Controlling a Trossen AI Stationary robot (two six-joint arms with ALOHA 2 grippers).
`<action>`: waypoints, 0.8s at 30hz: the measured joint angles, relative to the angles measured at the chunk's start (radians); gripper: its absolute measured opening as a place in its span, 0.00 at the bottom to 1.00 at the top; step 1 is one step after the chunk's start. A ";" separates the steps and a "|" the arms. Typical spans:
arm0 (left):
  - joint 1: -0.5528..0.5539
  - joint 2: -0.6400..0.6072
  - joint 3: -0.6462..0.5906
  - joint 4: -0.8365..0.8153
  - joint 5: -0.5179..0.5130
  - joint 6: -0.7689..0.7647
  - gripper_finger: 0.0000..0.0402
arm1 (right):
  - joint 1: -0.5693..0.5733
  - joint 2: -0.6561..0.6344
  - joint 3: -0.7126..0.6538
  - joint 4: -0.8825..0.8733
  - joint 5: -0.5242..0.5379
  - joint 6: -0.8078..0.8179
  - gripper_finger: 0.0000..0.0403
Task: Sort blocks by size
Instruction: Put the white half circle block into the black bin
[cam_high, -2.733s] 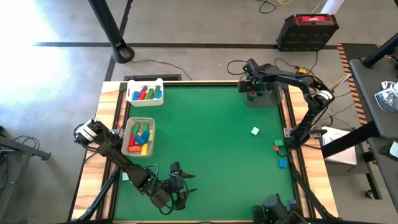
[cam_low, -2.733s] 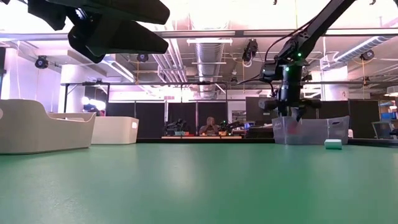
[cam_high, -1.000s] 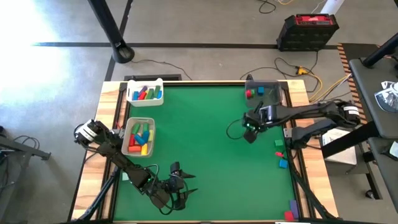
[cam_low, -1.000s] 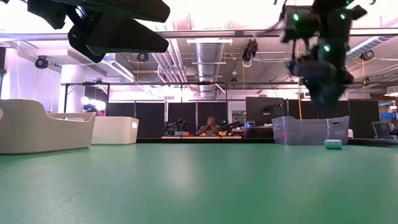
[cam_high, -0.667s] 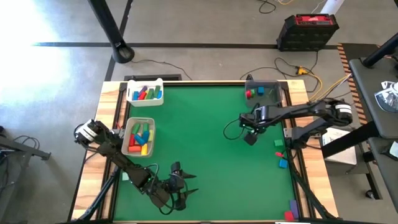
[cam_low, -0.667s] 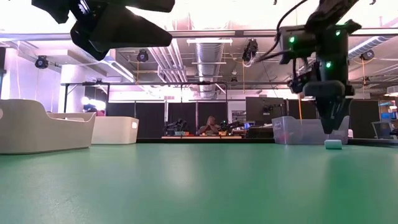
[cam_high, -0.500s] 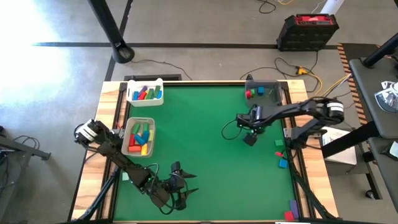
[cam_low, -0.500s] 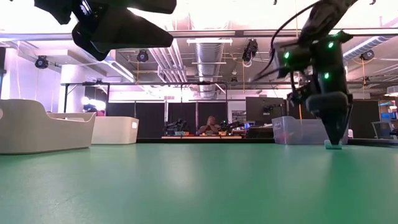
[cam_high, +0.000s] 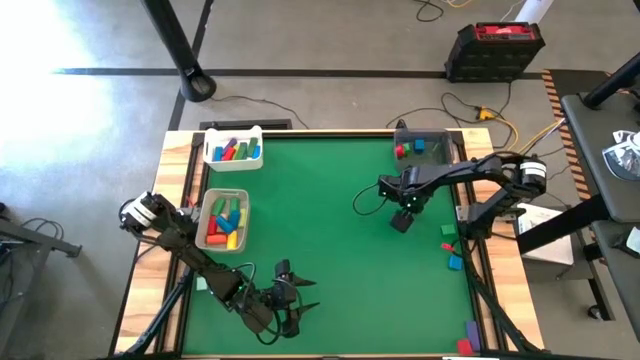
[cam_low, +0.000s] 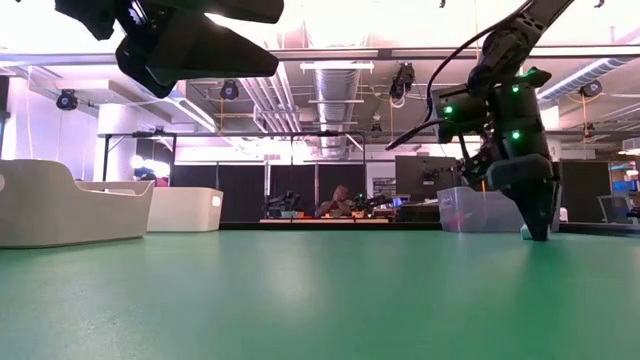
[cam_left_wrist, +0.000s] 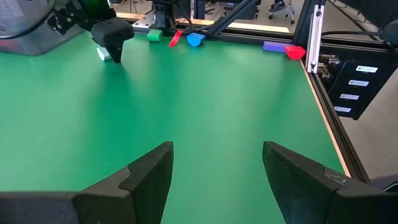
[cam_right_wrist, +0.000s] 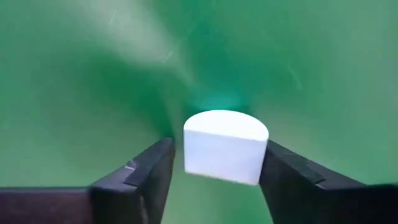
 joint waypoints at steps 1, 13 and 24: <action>0.000 0.000 0.000 0.000 0.000 0.000 0.58 | -0.004 -0.004 -0.001 0.004 0.000 -0.004 0.54; 0.000 0.000 0.000 -0.001 0.000 0.000 0.58 | -0.011 -0.069 0.028 0.022 0.052 0.021 0.36; 0.000 0.000 0.000 0.000 0.000 0.002 0.58 | -0.090 -0.238 0.324 -0.183 0.274 0.017 0.37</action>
